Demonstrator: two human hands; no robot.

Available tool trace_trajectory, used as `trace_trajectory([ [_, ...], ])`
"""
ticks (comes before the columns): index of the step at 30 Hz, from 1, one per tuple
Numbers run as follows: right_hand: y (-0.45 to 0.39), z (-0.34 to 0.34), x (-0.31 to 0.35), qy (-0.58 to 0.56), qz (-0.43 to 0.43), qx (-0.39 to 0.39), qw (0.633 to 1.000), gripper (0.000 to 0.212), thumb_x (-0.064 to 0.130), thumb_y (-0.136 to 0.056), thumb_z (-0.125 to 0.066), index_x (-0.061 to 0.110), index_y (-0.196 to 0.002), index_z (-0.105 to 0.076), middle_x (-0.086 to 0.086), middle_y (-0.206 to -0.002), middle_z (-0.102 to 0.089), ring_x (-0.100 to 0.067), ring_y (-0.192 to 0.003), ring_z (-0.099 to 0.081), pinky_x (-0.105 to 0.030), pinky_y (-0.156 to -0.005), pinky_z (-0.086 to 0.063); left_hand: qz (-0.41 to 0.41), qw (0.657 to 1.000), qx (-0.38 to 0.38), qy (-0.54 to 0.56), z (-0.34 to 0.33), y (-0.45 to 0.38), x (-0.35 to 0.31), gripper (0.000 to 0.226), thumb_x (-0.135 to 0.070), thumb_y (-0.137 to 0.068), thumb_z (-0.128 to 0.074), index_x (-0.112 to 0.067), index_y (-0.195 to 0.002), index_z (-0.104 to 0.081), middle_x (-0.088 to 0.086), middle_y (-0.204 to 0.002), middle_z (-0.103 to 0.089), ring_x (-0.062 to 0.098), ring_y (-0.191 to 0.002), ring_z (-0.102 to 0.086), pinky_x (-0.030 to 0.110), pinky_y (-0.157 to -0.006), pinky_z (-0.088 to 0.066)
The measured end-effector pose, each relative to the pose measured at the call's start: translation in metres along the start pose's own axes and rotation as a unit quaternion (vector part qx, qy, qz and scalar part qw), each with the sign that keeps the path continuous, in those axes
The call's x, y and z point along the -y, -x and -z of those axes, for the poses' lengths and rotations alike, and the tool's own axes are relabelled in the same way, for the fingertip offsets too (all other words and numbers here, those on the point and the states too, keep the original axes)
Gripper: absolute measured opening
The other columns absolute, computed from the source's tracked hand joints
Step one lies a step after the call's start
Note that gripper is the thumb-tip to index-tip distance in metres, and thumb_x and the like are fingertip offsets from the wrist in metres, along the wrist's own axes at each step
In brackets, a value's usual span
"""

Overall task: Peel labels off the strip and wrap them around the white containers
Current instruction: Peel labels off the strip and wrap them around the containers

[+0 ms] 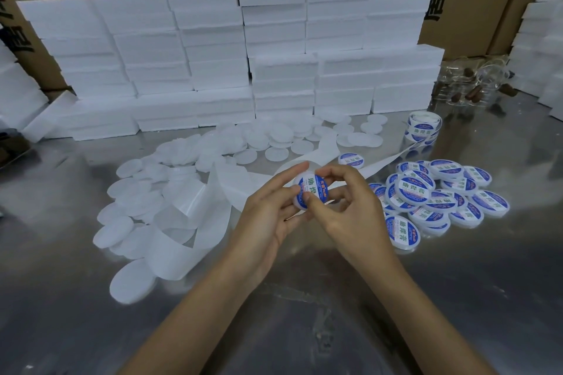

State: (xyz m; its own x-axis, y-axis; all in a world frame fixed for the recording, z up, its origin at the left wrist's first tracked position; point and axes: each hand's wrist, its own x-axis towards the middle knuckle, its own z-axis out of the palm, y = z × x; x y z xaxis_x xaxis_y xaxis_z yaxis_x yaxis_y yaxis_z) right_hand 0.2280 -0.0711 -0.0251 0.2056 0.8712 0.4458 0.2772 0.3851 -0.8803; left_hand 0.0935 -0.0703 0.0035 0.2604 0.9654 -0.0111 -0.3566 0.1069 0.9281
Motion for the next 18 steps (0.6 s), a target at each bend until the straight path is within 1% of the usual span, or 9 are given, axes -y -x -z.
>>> trace_trajectory([
  [2,0.001,-0.002,-0.001,0.046,0.016,-0.011,0.999,0.035,0.023,-0.080,-0.078,0.033,-0.109,-0.060,0.019,-0.102,-0.059,0.002,-0.087,-0.059,-0.005,-0.065,-0.041,0.002,1.000,0.000,0.014,0.001,0.000,0.000,0.037,-0.005,-0.102,-0.045,-0.018,-0.130,-0.065,0.013,-0.119,-0.073,0.027,-0.113,-0.069,0.033,-0.092,-0.058],
  [3,0.000,-0.001,-0.002,0.072,0.016,-0.016,0.997,0.041,0.030,-0.079,-0.079,0.036,-0.113,-0.058,0.020,-0.103,-0.057,0.000,-0.089,-0.057,-0.005,-0.067,-0.040,0.003,1.000,-0.002,0.028,0.002,-0.001,0.000,0.036,-0.006,-0.102,-0.045,-0.018,-0.130,-0.065,0.013,-0.119,-0.073,0.027,-0.113,-0.069,0.032,-0.091,-0.059],
  [6,-0.005,0.006,-0.005,0.077,-0.042,-0.020,0.996,0.079,0.050,-0.071,-0.081,0.040,-0.137,-0.039,0.016,-0.109,-0.052,-0.004,-0.094,-0.055,-0.017,-0.073,-0.047,0.019,0.995,0.002,0.102,0.005,-0.001,-0.002,0.034,-0.006,-0.101,-0.047,-0.014,-0.129,-0.064,0.016,-0.122,-0.071,0.030,-0.113,-0.069,0.034,-0.086,-0.060],
  [7,-0.006,0.009,-0.005,0.069,-0.052,-0.017,0.996,0.082,0.055,-0.068,-0.080,0.042,-0.137,-0.037,0.015,-0.109,-0.052,-0.006,-0.093,-0.056,-0.022,-0.074,-0.048,0.025,0.992,0.008,0.125,0.005,-0.002,-0.003,0.035,-0.006,-0.100,-0.048,-0.012,-0.130,-0.063,0.017,-0.123,-0.070,0.030,-0.114,-0.068,0.035,-0.087,-0.060],
  [10,-0.003,0.009,-0.005,0.098,-0.039,0.002,0.994,0.061,0.072,-0.064,-0.072,0.042,-0.111,-0.048,0.016,-0.101,-0.055,-0.006,-0.084,-0.057,-0.029,-0.070,-0.050,0.042,0.984,0.028,0.171,0.002,-0.002,-0.001,0.039,-0.007,-0.095,-0.052,-0.011,-0.133,-0.060,0.020,-0.125,-0.069,0.033,-0.116,-0.067,0.040,-0.095,-0.057],
  [13,0.000,0.008,-0.004,0.154,-0.006,0.013,0.988,0.048,0.079,-0.066,-0.063,0.035,-0.083,-0.054,0.014,-0.079,-0.061,-0.007,-0.069,-0.056,-0.032,-0.061,-0.048,0.059,0.978,0.049,0.196,0.000,-0.001,0.002,0.046,-0.009,-0.088,-0.058,-0.009,-0.134,-0.059,0.022,-0.126,-0.067,0.035,-0.119,-0.065,0.042,-0.099,-0.054],
  [15,0.000,0.010,-0.002,0.200,0.017,0.005,0.980,0.041,0.081,-0.069,-0.057,0.041,-0.073,-0.049,0.020,-0.067,-0.058,-0.004,-0.062,-0.054,-0.027,-0.052,-0.038,0.073,0.974,0.061,0.206,0.001,-0.001,0.003,0.045,-0.010,-0.089,-0.057,-0.010,-0.134,-0.061,0.023,-0.128,-0.066,0.035,-0.120,-0.064,0.043,-0.102,-0.051],
  [17,0.000,0.012,0.000,0.233,0.035,-0.002,0.972,0.039,0.084,-0.073,-0.050,0.045,-0.070,-0.045,0.028,-0.065,-0.056,0.001,-0.062,-0.053,-0.023,-0.049,-0.032,0.084,0.971,0.074,0.209,0.002,-0.002,0.003,0.043,-0.011,-0.091,-0.055,-0.011,-0.134,-0.062,0.023,-0.130,-0.065,0.036,-0.121,-0.063,0.042,-0.104,-0.050],
  [18,0.000,0.012,-0.001,0.232,0.037,-0.001,0.972,0.041,0.084,-0.075,-0.048,0.043,-0.070,-0.045,0.028,-0.064,-0.055,0.000,-0.061,-0.053,-0.023,-0.049,-0.032,0.087,0.971,0.079,0.209,0.004,-0.002,0.003,0.043,-0.011,-0.091,-0.055,-0.011,-0.133,-0.063,0.023,-0.130,-0.065,0.036,-0.122,-0.063,0.042,-0.103,-0.050],
])
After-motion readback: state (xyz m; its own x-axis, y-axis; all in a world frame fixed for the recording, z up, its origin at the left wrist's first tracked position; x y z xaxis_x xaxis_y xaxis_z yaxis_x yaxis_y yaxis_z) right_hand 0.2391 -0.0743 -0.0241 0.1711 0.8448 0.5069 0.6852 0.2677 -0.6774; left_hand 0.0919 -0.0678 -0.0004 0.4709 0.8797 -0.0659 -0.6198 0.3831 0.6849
